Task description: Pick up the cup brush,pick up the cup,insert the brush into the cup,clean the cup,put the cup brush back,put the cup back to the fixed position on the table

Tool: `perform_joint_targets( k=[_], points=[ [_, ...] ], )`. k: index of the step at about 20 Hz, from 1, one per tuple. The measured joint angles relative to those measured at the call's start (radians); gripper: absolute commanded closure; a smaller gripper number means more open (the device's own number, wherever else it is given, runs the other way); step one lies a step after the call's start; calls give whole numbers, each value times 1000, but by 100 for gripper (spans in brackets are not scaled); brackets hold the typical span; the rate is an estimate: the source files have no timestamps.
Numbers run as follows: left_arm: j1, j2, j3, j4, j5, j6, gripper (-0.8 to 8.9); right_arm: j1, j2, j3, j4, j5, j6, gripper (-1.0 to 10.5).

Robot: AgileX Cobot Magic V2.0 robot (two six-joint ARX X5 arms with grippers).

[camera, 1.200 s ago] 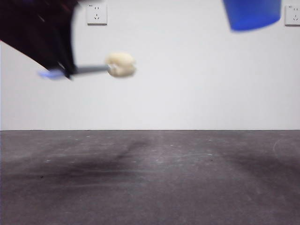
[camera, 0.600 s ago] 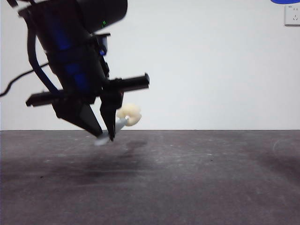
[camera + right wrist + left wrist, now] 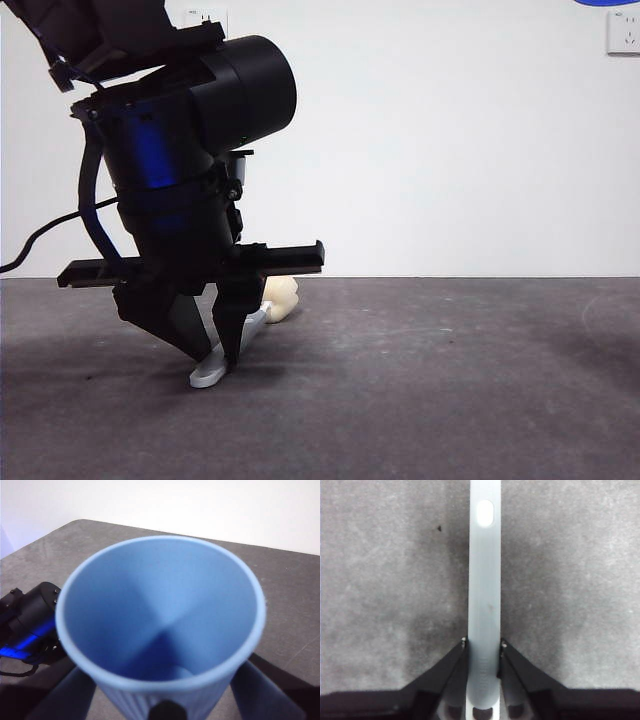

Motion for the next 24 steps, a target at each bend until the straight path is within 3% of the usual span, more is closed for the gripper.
perform_joint_targets(
  k=[1, 3, 4, 5, 11, 16, 24],
  points=[
    [0, 0, 0, 0, 0, 0, 730, 0, 0, 0, 0, 0, 0, 958],
    [0, 0, 1, -5, 9, 0, 497, 0, 5, 0, 0, 0, 0, 958],
    [0, 0, 3, -17, 17, 0, 419, 0, 11, 0, 0, 0, 0, 959],
    [0, 0, 4, -27, 24, 1, 401, 0, 20, 0, 0, 0, 0, 959],
    [0, -40, 3, -105, 48, 58, 401, 0, 145, 0, 98, 1, 0, 959],
    [0, -259, 1, -192, 50, 147, 402, -53, 296, -92, 345, -8, -5, 959],
    [-1, -774, 1, -479, 55, 267, 404, -295, 579, -251, 781, -255, -25, 959]
  ],
)
